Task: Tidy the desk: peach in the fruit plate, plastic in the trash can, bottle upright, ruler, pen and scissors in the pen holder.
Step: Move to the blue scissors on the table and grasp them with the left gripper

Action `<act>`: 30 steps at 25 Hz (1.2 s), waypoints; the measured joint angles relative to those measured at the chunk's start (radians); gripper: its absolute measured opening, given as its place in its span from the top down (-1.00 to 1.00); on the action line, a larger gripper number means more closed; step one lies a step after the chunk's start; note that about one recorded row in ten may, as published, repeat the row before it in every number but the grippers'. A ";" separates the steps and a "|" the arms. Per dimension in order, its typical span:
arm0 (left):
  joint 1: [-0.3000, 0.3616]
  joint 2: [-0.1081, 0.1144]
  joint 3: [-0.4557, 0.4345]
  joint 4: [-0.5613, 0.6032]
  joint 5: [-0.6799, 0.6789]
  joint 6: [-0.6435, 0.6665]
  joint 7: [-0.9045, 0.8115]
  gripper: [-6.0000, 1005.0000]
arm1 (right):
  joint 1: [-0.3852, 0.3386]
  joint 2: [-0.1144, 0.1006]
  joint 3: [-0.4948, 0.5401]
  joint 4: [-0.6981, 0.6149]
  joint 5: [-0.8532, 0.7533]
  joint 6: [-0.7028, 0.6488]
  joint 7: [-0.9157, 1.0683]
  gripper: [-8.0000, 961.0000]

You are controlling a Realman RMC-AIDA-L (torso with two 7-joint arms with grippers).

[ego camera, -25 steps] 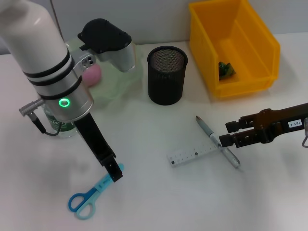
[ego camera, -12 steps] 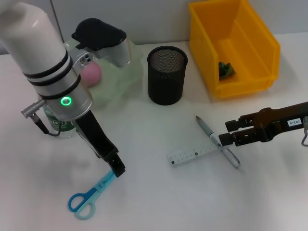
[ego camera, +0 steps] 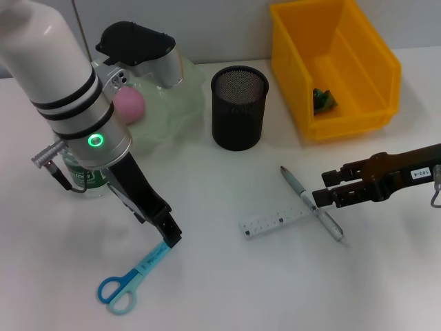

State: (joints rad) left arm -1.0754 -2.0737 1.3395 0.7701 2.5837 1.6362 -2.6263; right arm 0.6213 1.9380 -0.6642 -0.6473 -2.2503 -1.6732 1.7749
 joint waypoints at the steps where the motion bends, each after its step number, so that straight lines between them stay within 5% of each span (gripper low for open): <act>1: 0.000 0.000 0.000 0.000 0.000 0.000 -0.002 -0.47 | 0.000 0.000 0.000 0.000 0.000 0.000 0.000 -0.51; 30: -0.004 -0.005 0.010 -0.044 -0.019 -0.001 -0.034 -0.46 | 0.001 -0.011 0.000 -0.005 0.000 0.000 -0.008 -0.51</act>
State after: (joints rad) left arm -1.0796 -2.0786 1.3493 0.7265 2.5647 1.6348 -2.6600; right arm 0.6219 1.9267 -0.6642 -0.6519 -2.2503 -1.6736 1.7673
